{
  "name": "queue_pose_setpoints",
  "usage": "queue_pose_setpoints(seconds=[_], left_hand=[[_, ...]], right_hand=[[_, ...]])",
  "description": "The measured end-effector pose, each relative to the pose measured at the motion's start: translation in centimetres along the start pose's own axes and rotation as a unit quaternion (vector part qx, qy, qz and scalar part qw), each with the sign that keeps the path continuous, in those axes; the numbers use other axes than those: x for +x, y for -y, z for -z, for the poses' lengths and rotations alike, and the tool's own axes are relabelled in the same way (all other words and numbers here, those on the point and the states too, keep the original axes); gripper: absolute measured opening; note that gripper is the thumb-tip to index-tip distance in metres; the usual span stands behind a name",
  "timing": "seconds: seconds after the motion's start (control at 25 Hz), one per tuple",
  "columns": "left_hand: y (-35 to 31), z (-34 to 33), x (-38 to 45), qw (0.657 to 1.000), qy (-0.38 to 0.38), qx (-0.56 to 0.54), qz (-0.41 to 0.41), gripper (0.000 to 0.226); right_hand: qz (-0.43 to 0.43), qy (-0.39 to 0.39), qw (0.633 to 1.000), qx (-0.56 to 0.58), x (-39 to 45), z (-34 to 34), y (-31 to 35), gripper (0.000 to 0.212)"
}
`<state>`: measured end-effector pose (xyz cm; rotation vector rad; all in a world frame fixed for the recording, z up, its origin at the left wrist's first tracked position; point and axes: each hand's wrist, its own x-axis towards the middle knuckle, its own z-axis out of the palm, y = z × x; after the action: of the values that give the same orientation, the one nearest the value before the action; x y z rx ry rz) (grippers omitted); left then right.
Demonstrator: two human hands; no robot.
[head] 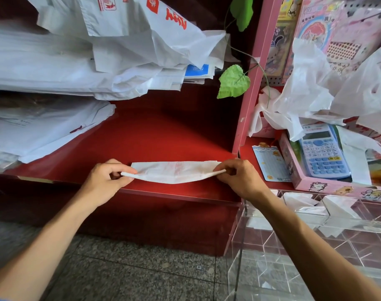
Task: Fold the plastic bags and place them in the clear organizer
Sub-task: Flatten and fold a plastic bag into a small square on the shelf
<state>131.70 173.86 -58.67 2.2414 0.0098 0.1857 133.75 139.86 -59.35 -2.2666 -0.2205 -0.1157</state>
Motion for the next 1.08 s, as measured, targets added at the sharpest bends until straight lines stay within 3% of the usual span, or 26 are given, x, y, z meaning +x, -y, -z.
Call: queue_pose_setpoints(seconds=[0.2,0.32,0.48,0.64,0.76,0.84,0.96,1.08], left_hand=[[-1.5,0.6,-0.4,0.985,0.009,-0.164,0.045,0.024],[-2.7,0.6,-0.6,0.973,0.008,-0.225,0.058,0.019],[-3.2,0.5,-0.6,0.971,-0.012,-0.211,0.115,0.014],[-2.4,-0.3,-0.1,0.961,-0.075,-0.199,0.176,0.030],[-2.8,-0.8,-0.2,0.938,-0.146,-0.220,0.224,0.018],[-3.0,-1.0,-0.3,0.919,-0.154,-0.260,0.253,0.014],[-4.0,-1.6,-0.9,0.927,-0.053,-0.248,0.277,0.015],[-5.0,-2.8,-1.7,0.955,0.087,-0.118,0.259,0.033]], right_hand=[[0.005,-0.042,0.967,0.251,0.4,0.8,0.7,0.007],[0.002,-0.054,0.934,0.354,0.6,1.3,1.0,0.024],[-0.034,-0.076,0.954,0.289,0.9,0.8,0.3,0.037],[-0.093,-0.099,0.965,0.226,1.3,-0.2,-0.2,0.038],[-0.062,-0.158,0.976,0.138,0.9,-0.3,0.0,0.038],[-0.009,-0.179,0.978,0.109,0.5,-0.4,0.6,0.036],[0.049,-0.145,0.986,0.073,-0.2,-1.5,1.6,0.031],[0.122,-0.060,0.991,0.001,-1.1,-3.1,2.2,0.031]])
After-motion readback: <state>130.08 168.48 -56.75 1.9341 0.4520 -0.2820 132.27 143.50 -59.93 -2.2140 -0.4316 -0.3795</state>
